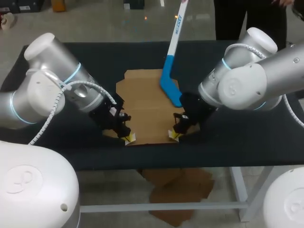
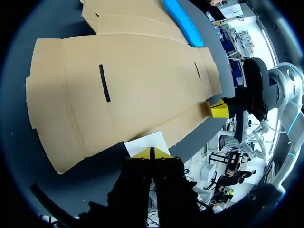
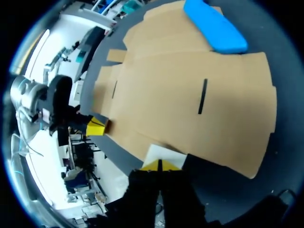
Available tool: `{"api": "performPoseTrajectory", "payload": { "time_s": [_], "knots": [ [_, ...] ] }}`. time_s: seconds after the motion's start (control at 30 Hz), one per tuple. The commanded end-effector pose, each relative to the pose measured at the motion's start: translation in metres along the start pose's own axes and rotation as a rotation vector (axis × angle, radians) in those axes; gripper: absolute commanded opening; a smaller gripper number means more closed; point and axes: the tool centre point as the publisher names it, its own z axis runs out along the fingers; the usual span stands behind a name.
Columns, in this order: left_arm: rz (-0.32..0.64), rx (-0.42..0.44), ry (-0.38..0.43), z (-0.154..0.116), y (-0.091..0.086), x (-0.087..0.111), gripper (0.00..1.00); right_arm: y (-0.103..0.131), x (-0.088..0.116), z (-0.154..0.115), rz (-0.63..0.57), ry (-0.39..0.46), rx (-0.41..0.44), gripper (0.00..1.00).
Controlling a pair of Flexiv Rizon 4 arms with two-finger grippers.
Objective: Assemble the packaging by folding the flat box into shape, placing the metal phone stand inside, and closing the box properly
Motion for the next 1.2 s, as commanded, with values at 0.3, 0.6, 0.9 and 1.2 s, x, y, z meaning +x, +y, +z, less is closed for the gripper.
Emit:
{"api": "performPoseTrajectory", "payload": {
  "time_s": [0.3,0.6,0.9,1.2],
  "knots": [
    [-0.046,0.068,-0.087,0.010,0.001,0.004,0.00,0.000,-0.001,0.013,0.027,-0.054,0.011,0.00],
    [-0.074,0.119,-0.124,0.020,0.005,0.001,0.00,0.002,-0.007,0.023,0.036,-0.071,0.034,0.00],
    [-0.106,0.149,-0.165,0.029,0.009,-0.004,0.00,0.000,-0.014,0.034,0.059,-0.091,0.060,0.00],
    [-0.103,0.166,-0.151,0.019,0.012,0.001,0.00,-0.003,-0.013,0.014,0.042,-0.035,0.031,0.00]
  ]
}}
